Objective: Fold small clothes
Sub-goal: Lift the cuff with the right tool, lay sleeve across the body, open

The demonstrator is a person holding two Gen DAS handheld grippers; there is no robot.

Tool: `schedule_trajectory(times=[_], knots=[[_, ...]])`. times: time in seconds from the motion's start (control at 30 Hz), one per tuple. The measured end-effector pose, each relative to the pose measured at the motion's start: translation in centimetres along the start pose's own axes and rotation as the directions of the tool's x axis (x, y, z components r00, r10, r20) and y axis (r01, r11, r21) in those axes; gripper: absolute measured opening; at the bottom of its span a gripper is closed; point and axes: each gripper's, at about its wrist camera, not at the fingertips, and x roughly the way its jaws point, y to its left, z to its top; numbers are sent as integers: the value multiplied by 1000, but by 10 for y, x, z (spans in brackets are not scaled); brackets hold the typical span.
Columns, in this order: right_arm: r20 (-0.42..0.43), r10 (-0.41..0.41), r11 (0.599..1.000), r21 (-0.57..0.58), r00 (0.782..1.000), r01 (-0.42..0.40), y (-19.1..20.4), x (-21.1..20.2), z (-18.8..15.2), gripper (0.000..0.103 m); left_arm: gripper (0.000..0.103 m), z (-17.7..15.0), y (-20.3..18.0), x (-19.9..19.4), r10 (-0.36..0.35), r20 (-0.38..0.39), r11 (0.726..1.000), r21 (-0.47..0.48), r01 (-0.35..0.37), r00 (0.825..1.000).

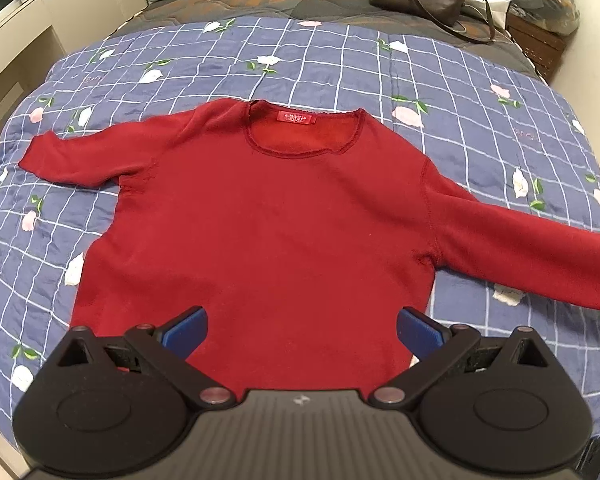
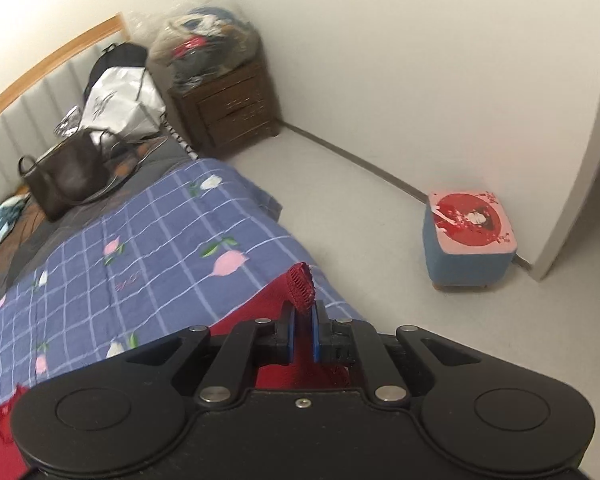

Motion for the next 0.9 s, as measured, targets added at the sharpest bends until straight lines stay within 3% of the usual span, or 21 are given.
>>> schedule_trajectory(times=[0.1,0.23,0.37,0.5,0.67,0.77,0.9], knots=[[-23,1,1000,-4,1000,-2,9,-7,-2,8,103,2,5,8,5,-5,1000,30,-5,1000],[-19,23,1000,-8,1000,-23,36,-27,-6,8,103,12,23,11,-38,7,999,10,38,999],[2,76,997,-33,997,-76,84,-61,-10,8,103,23,49,12,-79,14,997,-2,79,997],[13,168,984,-68,986,-166,153,-98,-18,9,103,39,89,6,-105,35,994,-6,105,994],[0,295,949,-117,955,-293,254,-130,-45,9,103,59,145,3,-106,74,994,0,106,992],[-46,369,917,-144,928,-372,319,-142,-75,10,103,70,181,5,-93,95,996,-7,94,991],[-121,407,884,-195,905,-424,395,-144,-121,10,103,80,224,12,-71,101,996,-39,76,992]])
